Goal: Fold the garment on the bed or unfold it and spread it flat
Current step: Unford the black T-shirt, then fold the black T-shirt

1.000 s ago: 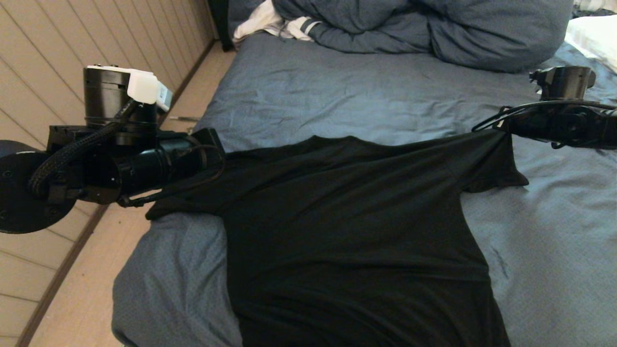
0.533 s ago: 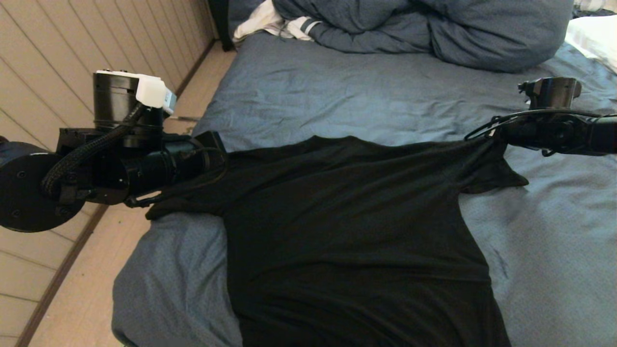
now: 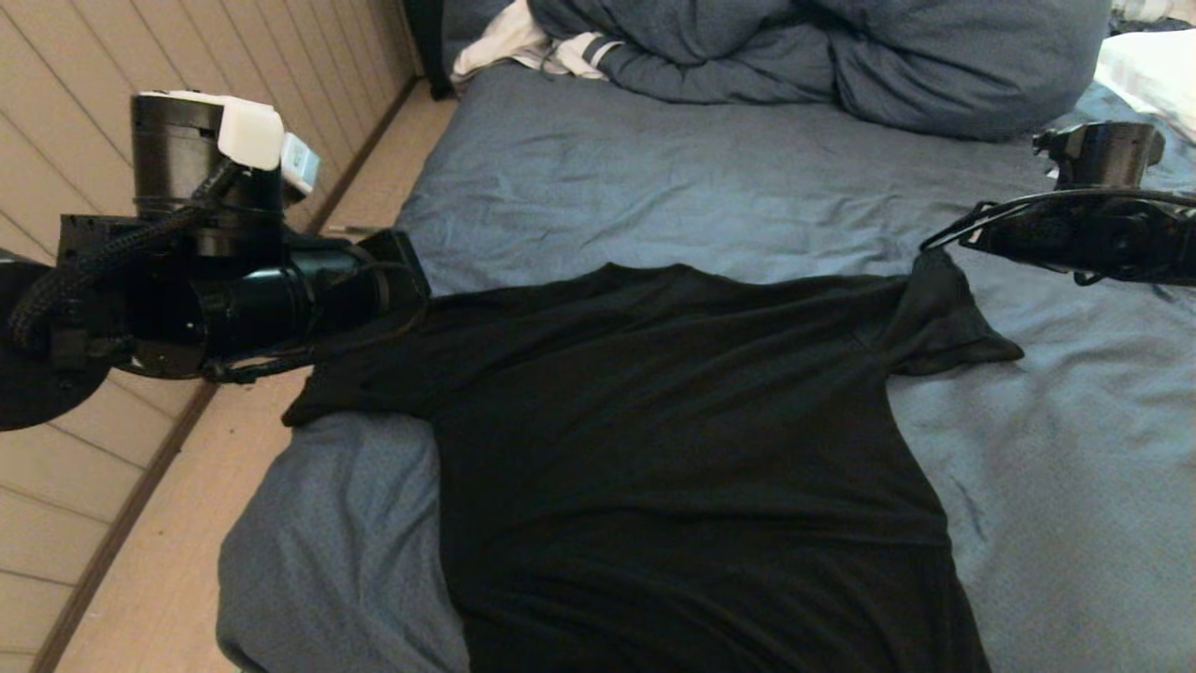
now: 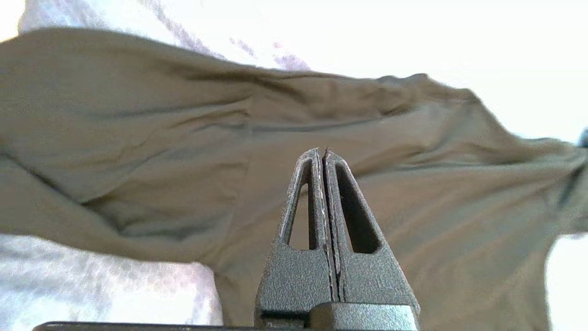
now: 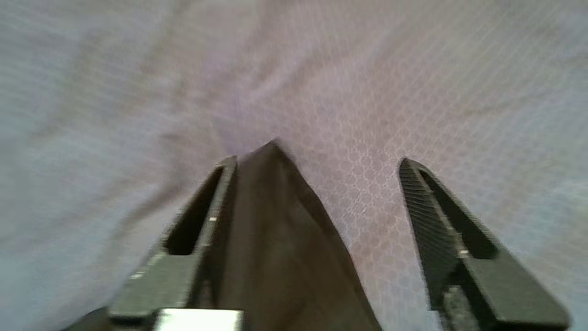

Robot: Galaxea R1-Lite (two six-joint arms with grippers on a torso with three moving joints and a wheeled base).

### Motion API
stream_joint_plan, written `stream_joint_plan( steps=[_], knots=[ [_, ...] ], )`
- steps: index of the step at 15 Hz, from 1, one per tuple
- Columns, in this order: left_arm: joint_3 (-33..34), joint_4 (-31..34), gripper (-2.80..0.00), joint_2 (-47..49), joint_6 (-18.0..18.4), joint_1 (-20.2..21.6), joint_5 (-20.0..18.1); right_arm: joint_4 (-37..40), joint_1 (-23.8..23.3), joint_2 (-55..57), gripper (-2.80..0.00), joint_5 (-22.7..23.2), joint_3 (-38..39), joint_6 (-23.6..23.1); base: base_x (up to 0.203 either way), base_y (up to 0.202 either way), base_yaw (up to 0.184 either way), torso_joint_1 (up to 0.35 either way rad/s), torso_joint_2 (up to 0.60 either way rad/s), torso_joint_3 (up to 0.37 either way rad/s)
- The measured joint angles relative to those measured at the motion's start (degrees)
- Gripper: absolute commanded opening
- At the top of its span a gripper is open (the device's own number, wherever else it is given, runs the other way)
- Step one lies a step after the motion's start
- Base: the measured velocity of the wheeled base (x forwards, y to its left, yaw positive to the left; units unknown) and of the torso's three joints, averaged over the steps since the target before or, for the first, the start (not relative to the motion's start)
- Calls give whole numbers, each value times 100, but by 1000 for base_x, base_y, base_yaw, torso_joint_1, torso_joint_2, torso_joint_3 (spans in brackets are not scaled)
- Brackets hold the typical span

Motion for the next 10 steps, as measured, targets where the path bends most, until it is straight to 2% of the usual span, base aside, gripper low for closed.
stream_joint_plan(
  steps=[4, 5, 10],
  knots=[
    [-354, 720, -280, -441, -27, -302, 20, 344, 17, -762, 0, 230, 521, 19, 0, 0, 0, 0, 0, 0],
    [-319, 827, -280, -626, -16, -321, 64, 528, 30, -1012, -280, 325, 691, 19, 0, 0, 0, 0, 0, 0],
    [307, 1505, -280, -2025, 142, -340, 195, 1348, 78, -2555, -280, 999, 2041, 11, 0, 0, 0, 0, 0, 0]
  ],
)
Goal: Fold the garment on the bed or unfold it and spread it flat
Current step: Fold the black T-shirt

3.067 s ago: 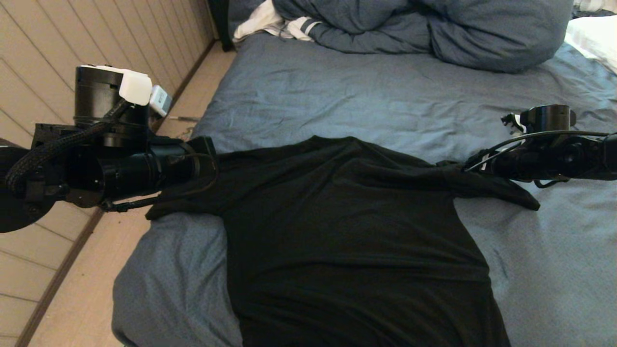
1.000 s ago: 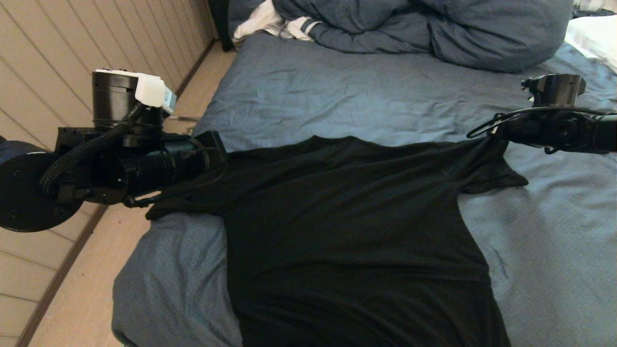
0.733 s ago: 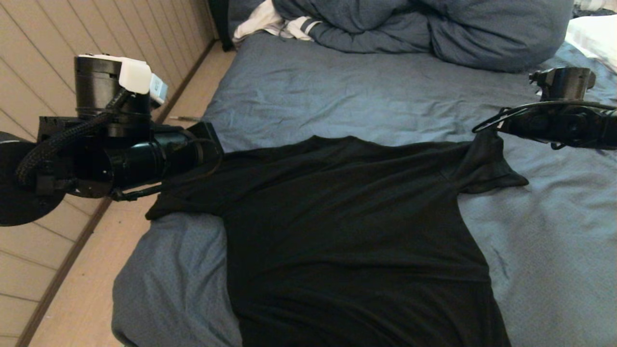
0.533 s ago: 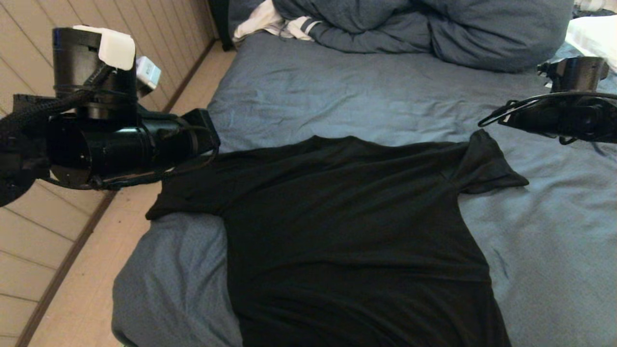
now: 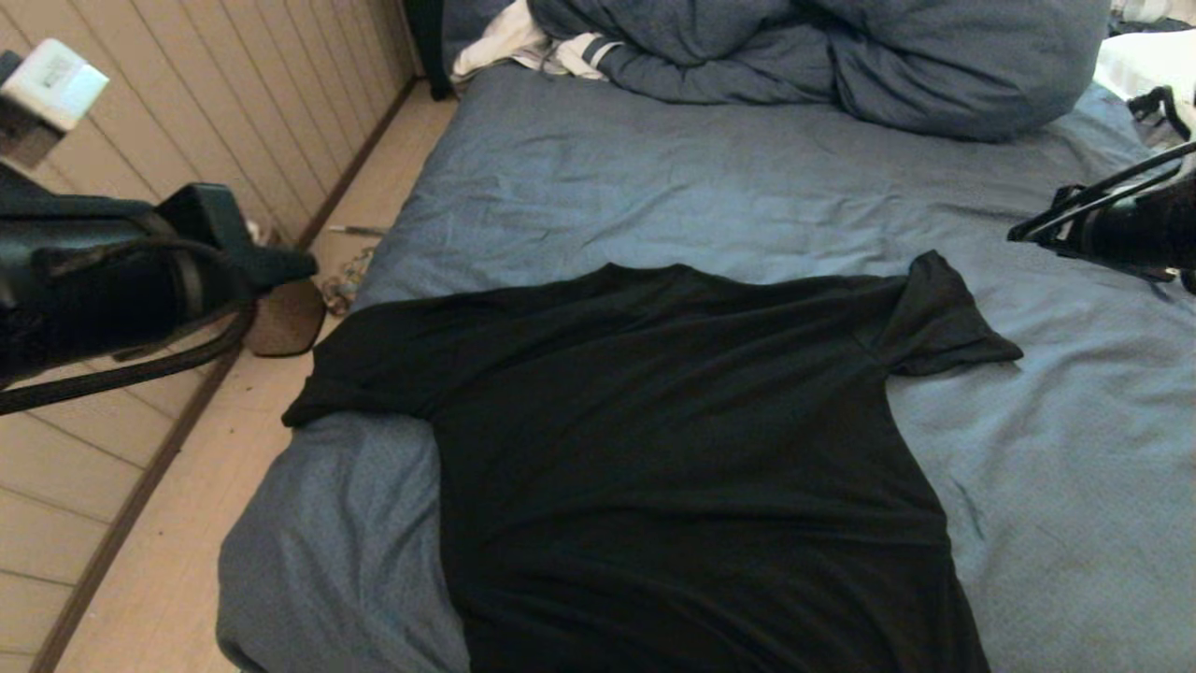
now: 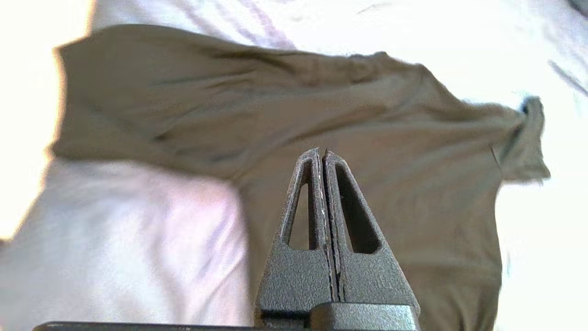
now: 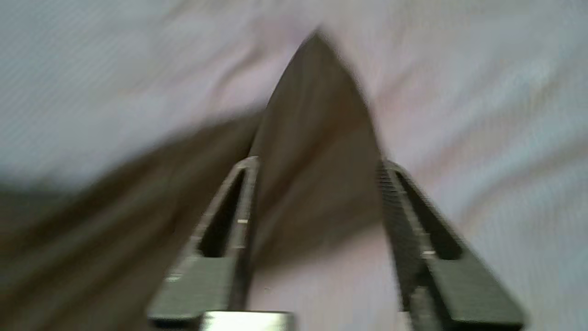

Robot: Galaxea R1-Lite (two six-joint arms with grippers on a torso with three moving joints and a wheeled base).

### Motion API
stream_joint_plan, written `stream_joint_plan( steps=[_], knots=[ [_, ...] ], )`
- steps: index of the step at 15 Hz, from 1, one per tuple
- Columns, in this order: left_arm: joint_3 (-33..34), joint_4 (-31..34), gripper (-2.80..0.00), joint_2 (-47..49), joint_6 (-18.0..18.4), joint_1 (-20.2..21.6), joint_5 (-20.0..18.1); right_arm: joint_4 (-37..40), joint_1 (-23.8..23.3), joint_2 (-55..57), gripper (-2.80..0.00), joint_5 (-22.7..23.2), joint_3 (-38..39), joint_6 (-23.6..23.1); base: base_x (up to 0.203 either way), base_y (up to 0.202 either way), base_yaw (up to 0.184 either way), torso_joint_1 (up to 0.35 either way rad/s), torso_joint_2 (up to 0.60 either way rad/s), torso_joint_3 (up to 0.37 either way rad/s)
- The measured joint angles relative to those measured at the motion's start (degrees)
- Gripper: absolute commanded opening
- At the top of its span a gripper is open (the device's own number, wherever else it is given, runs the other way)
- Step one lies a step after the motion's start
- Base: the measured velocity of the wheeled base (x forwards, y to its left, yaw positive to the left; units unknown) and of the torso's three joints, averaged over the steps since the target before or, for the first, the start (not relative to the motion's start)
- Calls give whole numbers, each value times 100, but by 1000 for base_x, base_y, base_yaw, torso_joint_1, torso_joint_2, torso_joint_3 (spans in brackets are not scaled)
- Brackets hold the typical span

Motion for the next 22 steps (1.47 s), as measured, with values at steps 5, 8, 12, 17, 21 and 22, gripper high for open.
stream_joint_plan(
  steps=[5, 8, 12, 17, 21, 22],
  knots=[
    [796, 990, -280, -2076, 303, 58, 125, 782, 177, -2170, -280, 261, 1571, -52, 0, 0, 0, 0, 0, 0],
    [975, 2210, -280, -3257, 354, 99, 637, 1075, 407, -3615, -280, 299, 2736, -272, 0, 0, 0, 0, 0, 0],
    [1173, 3602, -280, -4446, 521, 981, 805, 1747, 692, -5575, -280, 313, 4035, -538, 0, 0, 0, 0, 0, 0],
    [2571, 3263, -280, -5367, 673, 2131, 294, 2364, 876, -7667, -280, 266, 5894, -707, 0, 0, 0, 0, 0, 0],
    [3162, 2940, -280, -5649, 1202, 3159, -218, 1596, 1074, -8679, -280, 239, 7154, -828, 0, 0, 0, 0, 0, 0],
    [3480, 2653, -280, -5737, 1410, 3278, -323, 1382, 1101, -8947, -280, 227, 7317, -857, 0, 0, 0, 0, 0, 0]
  ],
)
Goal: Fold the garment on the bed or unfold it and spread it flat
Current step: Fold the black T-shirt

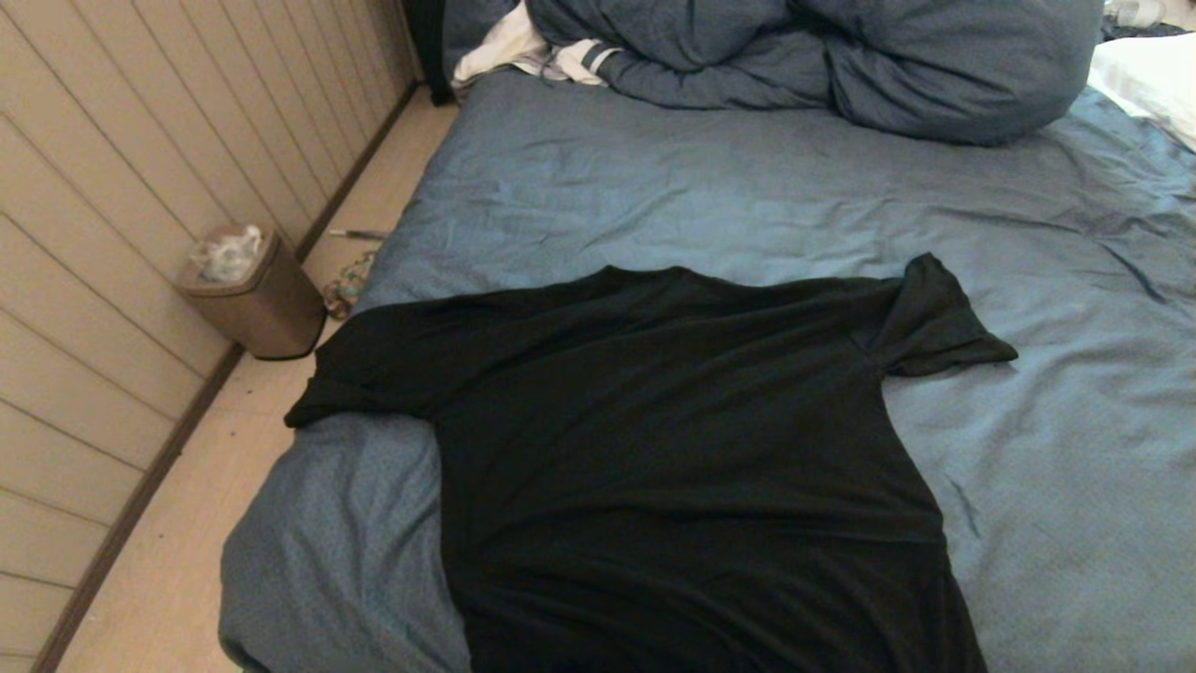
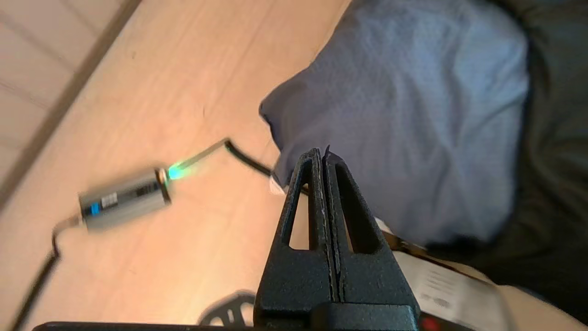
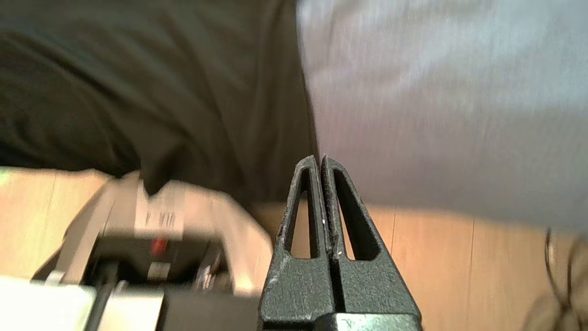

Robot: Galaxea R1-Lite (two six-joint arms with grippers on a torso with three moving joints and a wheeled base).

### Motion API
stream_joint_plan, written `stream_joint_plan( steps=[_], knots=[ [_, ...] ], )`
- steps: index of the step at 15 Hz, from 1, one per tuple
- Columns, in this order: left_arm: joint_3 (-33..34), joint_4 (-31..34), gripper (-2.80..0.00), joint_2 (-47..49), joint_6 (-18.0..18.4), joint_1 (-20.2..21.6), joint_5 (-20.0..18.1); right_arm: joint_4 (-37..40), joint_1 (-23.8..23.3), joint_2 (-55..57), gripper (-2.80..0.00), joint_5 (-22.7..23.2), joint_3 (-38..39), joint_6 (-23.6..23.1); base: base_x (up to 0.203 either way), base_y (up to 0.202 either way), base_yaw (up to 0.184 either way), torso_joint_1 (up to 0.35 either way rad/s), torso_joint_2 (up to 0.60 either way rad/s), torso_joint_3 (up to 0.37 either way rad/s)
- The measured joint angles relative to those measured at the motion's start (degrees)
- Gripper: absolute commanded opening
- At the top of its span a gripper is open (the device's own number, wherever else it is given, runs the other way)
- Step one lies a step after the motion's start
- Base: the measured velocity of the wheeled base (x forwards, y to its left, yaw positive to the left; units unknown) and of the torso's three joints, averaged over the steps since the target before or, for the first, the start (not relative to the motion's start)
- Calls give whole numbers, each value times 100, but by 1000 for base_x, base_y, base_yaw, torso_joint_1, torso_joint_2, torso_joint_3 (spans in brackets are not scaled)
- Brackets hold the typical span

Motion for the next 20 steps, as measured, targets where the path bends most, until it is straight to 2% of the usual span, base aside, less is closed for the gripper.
stream_joint_plan(
  steps=[3, 5, 7, 8, 9, 10, 11, 13, 14, 15, 17, 18, 20],
  knots=[
    [1165, -1332, -280, -309, 594, 66, -87, -605, 29, -452, -280, -312, 406, -177, 0, 0, 0, 0, 0, 0],
    [2062, -2297, -280, -741, 1385, 36, -182, -1431, 31, -561, -280, -604, 889, -421, 0, 0, 0, 0, 0, 0],
    [2645, -3348, -280, -1065, 2258, 14, -325, -2297, 34, -608, -280, -610, 1291, -629, 0, 0, 0, 0, 0, 0],
    [2737, -3522, -280, -1173, 2334, -2, -392, -2416, 36, -623, -280, -603, 1361, -661, 0, 0, 0, 0, 0, 0],
    [2788, -3462, -280, -1244, 2153, -4, -390, -2428, 39, -628, -280, -584, 1404, -677, 0, 0, 0, 0, 0, 0],
    [2803, -3459, -280, -1293, 1783, -8, -400, -2430, 39, -631, -280, -579, 1425, -680, 0, 0, 0, 0, 0, 0],
    [2812, -3399, -280, -1328, 1348, -10, -462, -2428, 39, -633, -280, -578, 1435, -683, 0, 0, 0, 0, 0, 0],
    [2788, -3027, -280, -1360, 482, -8, -827, -2423, 39, -635, -280, -576, 1441, -682, 0, 0, 0, 0, 0, 0],
    [2764, -2967, -280, -1363, 367, -8, -933, -2422, 39, -635, -280, -576, 1444, -682, 0, 0, 0, 0, 0, 0],
    [2759, -3018, -280, -1368, 516, -8, -1033, -2419, 39, -635, -280, -579, 1446, -673, 0, 0, 0, 0, 0, 0],
    [2810, -3389, -280, -1372, 1334, -10, -1430, -2417, 39, -635, -280, -592, 1446, -582, 0, 0, 0, 0, 0, 0],
    [2819, -3423, -280, -1372, 1491, -13, -1469, -2419, 39, -635, -280, -600, 1446, -510, 0, 0, 0, 0, 0, 0],
    [2830, -3400, -280, -1374, 1521, -15, -1474, -2414, 41, -631, -280, -587, 1444, -539, 0, 0, 0, 0, 0, 0]
  ],
)
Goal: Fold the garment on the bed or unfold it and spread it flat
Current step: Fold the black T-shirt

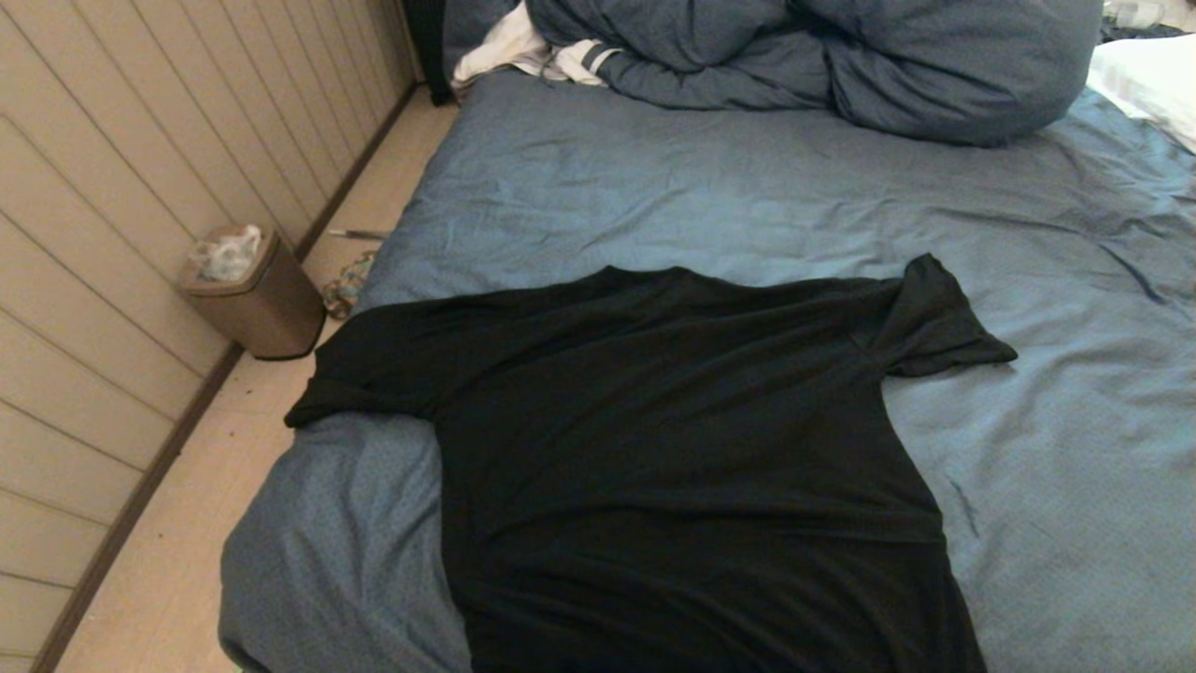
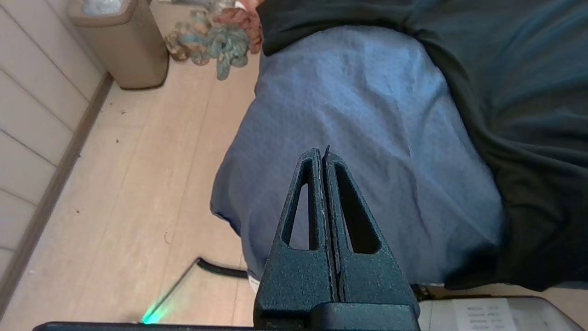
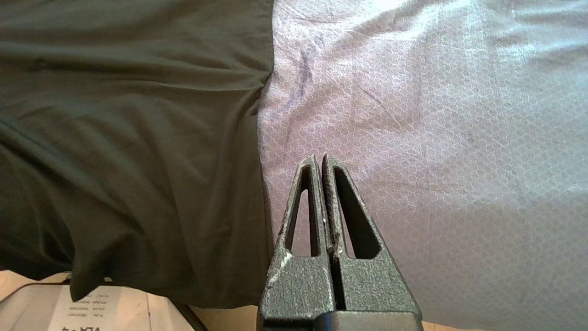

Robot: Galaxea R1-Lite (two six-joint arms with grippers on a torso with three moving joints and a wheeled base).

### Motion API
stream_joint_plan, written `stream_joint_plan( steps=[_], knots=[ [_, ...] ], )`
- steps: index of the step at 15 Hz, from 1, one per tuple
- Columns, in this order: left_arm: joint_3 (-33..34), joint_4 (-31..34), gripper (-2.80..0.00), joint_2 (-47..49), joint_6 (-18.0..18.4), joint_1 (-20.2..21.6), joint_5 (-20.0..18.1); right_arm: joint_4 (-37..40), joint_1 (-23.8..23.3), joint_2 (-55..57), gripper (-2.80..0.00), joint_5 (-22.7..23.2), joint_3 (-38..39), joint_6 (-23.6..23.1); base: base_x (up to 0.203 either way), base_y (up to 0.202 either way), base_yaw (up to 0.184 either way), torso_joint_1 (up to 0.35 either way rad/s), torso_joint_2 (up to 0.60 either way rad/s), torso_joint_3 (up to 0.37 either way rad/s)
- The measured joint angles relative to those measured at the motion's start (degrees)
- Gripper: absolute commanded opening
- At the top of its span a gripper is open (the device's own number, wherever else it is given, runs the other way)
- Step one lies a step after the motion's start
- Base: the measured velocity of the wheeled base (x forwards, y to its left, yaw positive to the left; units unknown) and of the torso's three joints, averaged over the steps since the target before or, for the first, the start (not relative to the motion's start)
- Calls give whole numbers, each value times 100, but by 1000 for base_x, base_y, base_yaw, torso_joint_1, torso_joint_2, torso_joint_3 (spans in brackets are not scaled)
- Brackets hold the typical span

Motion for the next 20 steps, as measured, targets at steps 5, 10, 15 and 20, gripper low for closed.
stream_joint_plan(
  steps=[5, 10, 15, 20],
  knots=[
    [-82, 461, -280, 0, -1138, 1, 645, -3, 2, 5, -280, 5, -2, -126, 0, 0, 0, 0, 0, 0],
    [-67, 459, -280, 0, 275, 2, 488, -5, 5, 5, -280, 3, 2, -155, 0, 0, 0, 0, 0, 0],
    [66, 260, -280, 1, 635, 2, 316, 0, 5, 10, -280, 18, 2, -158, 0, 0, 0, 0, 0, 0],
    [91, 235, -280, 1, 715, 2, 224, 0, 5, 10, -280, -5, 2, -144, 0, 0, 0, 0, 0, 0]
  ],
)
